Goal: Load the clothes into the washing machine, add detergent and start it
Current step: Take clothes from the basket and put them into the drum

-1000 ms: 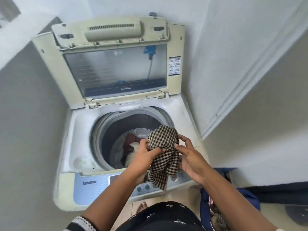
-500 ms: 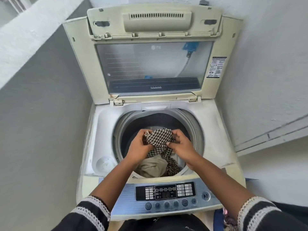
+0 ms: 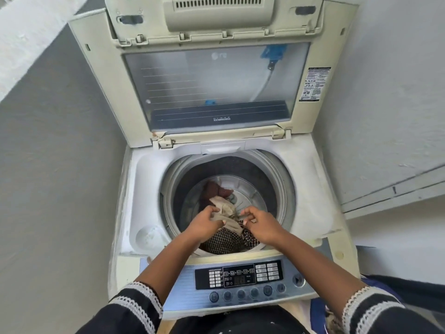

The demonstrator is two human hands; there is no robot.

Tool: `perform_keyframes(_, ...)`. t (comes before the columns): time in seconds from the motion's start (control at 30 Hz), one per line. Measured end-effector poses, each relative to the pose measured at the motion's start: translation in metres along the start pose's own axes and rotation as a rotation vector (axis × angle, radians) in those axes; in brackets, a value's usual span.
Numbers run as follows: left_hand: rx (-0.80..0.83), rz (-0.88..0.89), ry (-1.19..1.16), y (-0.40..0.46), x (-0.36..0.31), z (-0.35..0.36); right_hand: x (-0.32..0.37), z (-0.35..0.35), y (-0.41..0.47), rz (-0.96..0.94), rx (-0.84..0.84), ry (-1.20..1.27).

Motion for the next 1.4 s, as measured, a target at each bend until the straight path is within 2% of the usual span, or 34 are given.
perform_keyframes(0.17,0.074,0.088,-0.086,-0.019,-0.039,0.043,-0.01,-0.054,-0.042,-0.069,-0.192,0.07)
perform_keyframes(0.33,0.306,0.217,-0.205,-0.056,-0.086,0.135,-0.054,-0.094,-0.108,-0.062,-0.425,0.235)
perform_keyframes(0.53,0.495,0.273,-0.118,-0.098,-0.104,0.249,-0.155,-0.108,-0.203,0.028,-0.738,0.371)
perform_keyframes(0.67,0.545,0.296,0.004,-0.119,-0.095,0.32,-0.246,-0.091,-0.254,0.174,-0.795,0.415)
perform_keyframes(0.83,0.587,0.247,0.154,-0.121,-0.063,0.403,-0.363,-0.05,-0.284,0.383,-0.706,0.391)
perform_keyframes(0.97,0.634,0.151,0.264,-0.108,-0.022,0.467,-0.447,0.004,-0.284,0.513,-0.473,0.458)
perform_keyframes(1.1,0.665,0.132,0.413,-0.083,0.025,0.528,-0.518,0.063,-0.271,0.574,-0.231,0.437)
perform_keyframes(1.17,0.686,0.105,0.492,-0.069,0.052,0.552,-0.544,0.087,-0.256,0.572,-0.143,0.34)
perform_keyframes(1.33,0.723,0.008,0.626,-0.028,0.127,0.595,-0.594,0.153,-0.205,0.462,0.152,-0.102)
perform_keyframes(1.4,0.727,0.004,0.686,-0.013,0.149,0.605,-0.613,0.174,-0.183,0.437,0.212,-0.217)
Point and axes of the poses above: each hand's wrist, its own y-axis towards the middle knuckle, its own z-axis out of the palm, x = y × z, the point moved 10 cm from there along y, towards the middle knuckle, and after that the axes turned 15 degrees about -y, right-handed, at the moved point
